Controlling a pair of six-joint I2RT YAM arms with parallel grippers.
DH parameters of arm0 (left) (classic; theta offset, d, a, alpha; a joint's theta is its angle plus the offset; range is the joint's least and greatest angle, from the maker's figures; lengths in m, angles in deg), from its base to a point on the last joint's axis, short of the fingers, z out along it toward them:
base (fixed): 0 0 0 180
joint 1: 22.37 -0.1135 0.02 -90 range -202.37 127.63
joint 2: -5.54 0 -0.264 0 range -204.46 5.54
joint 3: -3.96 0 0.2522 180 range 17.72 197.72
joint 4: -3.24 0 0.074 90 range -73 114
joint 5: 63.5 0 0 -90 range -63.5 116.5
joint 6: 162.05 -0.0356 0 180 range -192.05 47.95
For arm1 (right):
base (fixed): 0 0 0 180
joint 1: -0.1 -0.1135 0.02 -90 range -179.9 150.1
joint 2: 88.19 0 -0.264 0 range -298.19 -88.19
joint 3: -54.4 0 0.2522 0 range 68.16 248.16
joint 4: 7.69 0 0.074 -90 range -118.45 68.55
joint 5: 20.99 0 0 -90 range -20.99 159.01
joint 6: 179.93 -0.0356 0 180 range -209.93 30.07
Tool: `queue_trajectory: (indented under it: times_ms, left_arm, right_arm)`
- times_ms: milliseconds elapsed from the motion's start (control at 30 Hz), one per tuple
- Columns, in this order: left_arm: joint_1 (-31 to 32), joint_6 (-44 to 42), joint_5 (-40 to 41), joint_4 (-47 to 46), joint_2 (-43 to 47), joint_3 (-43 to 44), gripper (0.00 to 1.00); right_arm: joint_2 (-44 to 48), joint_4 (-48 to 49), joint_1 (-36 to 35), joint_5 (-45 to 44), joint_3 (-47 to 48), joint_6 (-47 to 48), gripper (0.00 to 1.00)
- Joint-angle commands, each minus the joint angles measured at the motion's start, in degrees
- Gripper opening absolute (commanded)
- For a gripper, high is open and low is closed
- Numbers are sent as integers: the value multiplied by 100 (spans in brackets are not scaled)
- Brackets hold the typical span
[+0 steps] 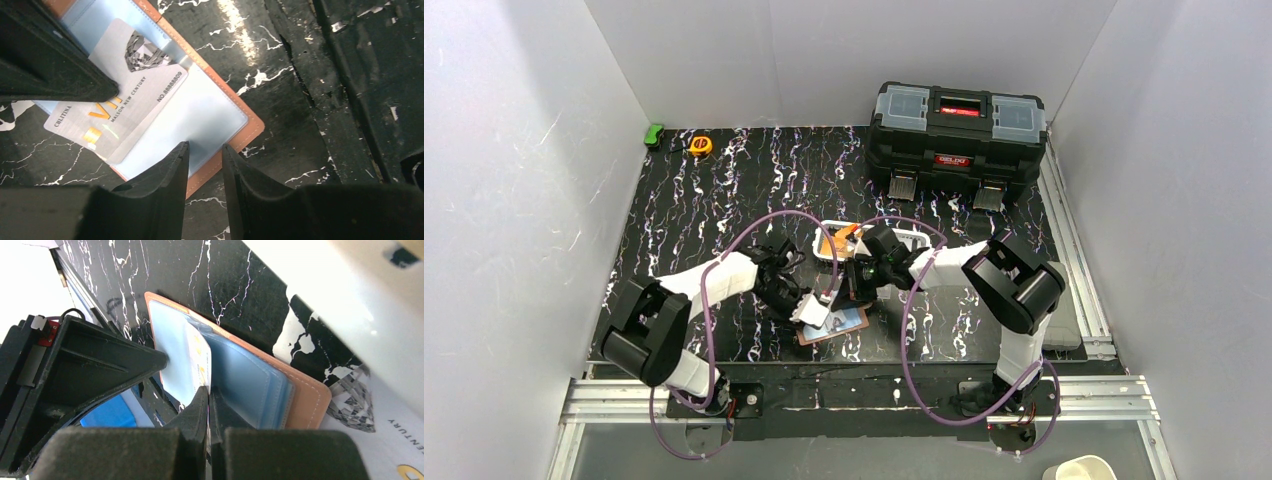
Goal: Put the credit cards into the card holder
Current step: Insert the credit card into the card holder.
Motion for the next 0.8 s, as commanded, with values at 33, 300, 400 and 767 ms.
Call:
queue_trajectory:
  times_ms: [33,300,400,767]
  left_arm:
    - [85,-18,-159,330,440,-233,30]
    - [85,-826,279,115,1164,-924,31]
    - [102,-1208,377,-384,1259,-1218,31]
    - [164,-1587,409,-1670,1418,-1589,31]
  right_arm:
    - [-35,-487,-163,-955,-241,188,1]
    - [58,-765,-279,-1150,-197,225,1]
    - [73,-929,-289,-1224,-105,311,1]
    - [80,-1055,-298,-1181,45,511,1]
